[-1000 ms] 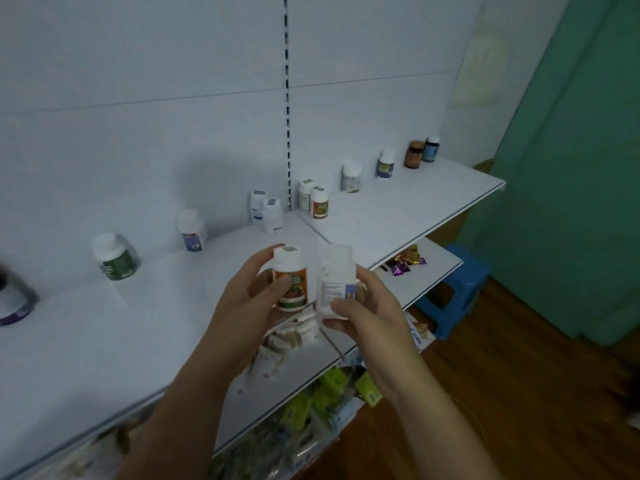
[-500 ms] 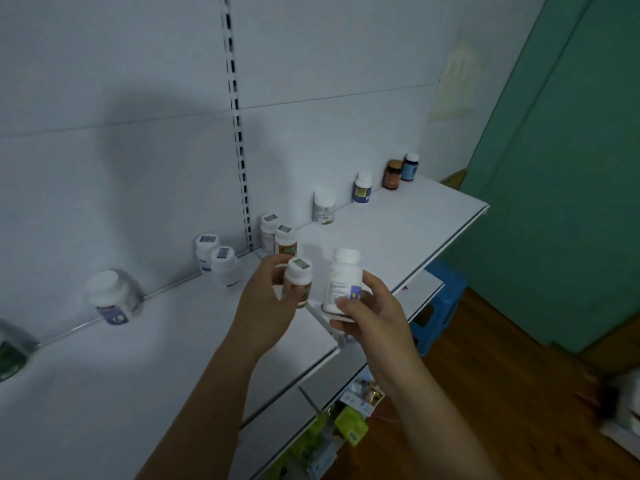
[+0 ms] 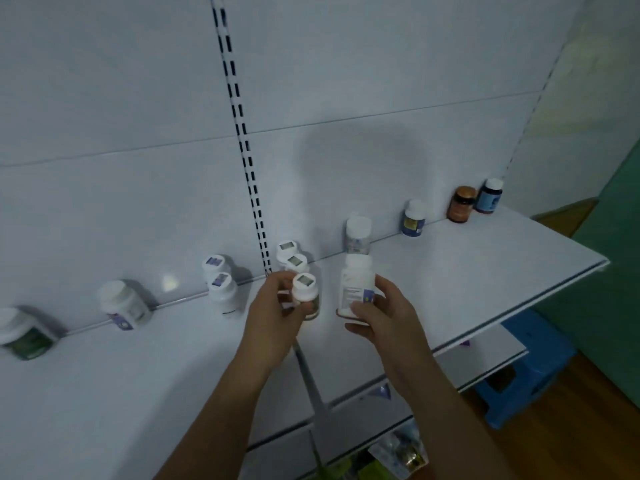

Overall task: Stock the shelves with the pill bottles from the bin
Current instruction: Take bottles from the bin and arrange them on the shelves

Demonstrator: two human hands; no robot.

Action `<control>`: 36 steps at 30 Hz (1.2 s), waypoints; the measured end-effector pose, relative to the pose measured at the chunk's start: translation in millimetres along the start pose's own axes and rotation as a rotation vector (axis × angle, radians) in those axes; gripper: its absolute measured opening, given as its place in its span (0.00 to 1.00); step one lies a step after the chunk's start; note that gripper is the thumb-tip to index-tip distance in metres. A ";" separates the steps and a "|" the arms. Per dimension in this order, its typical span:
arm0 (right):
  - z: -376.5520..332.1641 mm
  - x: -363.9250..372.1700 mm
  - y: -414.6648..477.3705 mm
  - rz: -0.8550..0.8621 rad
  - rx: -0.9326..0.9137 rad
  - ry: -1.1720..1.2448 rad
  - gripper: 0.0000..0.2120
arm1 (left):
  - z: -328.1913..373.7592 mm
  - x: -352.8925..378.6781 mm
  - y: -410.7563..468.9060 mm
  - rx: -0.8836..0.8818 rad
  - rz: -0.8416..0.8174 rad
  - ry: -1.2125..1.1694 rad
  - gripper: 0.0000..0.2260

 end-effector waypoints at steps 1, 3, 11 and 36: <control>-2.1 -2.8 5.2 -0.020 -0.001 -0.010 0.21 | 1.9 2.9 -0.8 0.001 0.015 0.001 0.17; -4.1 -6.3 13.9 -0.061 0.005 -0.021 0.21 | 4.7 6.5 -3.6 0.003 0.049 -0.002 0.18; 1.1 -5.8 27.5 -0.189 0.063 -0.012 0.20 | 2.2 5.8 -14.2 -0.031 0.168 0.055 0.16; -50.5 91.6 -28.8 -0.453 -0.290 -0.265 0.36 | 66.7 -54.2 -57.9 -0.130 -0.110 -0.488 0.17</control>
Point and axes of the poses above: each hand's wrist, its own y-axis towards the middle knuckle, its own x-axis out of the palm, z = x × y, the point moved 9 cm from there along y, towards the middle knuckle
